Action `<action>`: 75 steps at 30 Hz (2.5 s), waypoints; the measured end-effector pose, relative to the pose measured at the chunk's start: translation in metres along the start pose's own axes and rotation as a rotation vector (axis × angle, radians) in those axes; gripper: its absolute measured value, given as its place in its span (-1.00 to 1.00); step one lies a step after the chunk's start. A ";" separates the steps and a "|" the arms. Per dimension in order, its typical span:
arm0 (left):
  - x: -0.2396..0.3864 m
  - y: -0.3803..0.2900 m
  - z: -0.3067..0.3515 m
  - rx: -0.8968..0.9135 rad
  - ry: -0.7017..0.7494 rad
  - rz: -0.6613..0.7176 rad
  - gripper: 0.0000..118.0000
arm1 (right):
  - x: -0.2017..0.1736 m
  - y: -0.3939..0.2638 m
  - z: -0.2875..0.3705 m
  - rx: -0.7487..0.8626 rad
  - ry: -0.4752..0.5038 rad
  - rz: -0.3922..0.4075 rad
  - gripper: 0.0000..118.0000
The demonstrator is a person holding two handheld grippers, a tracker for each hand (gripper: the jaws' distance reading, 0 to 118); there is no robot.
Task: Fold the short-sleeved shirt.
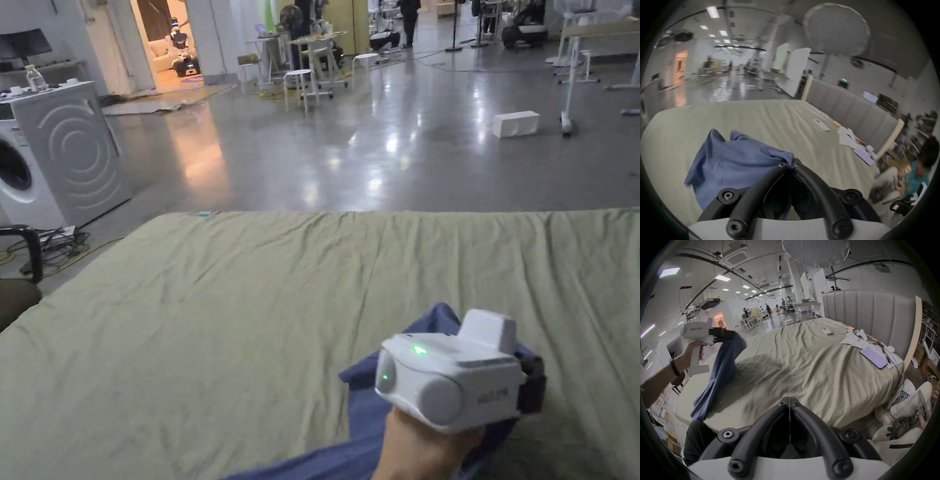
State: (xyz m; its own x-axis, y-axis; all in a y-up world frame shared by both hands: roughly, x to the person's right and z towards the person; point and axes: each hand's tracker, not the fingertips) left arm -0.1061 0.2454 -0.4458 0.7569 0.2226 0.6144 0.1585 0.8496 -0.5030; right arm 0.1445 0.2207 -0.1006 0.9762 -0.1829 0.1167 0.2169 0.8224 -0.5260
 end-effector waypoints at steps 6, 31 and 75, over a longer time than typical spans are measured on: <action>0.114 -0.101 -0.077 -0.319 -0.296 -0.109 -0.99 | 0.022 -0.005 0.010 -0.020 -0.063 -0.047 -0.98; 0.043 -0.112 0.272 0.243 0.313 -0.017 0.63 | -0.046 0.063 0.019 0.268 0.161 0.193 -0.98; 0.013 -0.175 0.333 0.181 0.631 0.224 -1.00 | -0.073 0.020 -0.014 0.061 0.220 0.209 -0.98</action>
State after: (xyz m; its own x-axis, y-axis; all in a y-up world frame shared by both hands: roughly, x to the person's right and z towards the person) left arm -0.3357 0.2587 -0.1473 0.9917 0.1279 0.0086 -0.1116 0.8944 -0.4331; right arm 0.0774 0.2433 -0.1314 0.9775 -0.1131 -0.1778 0.0174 0.8842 -0.4668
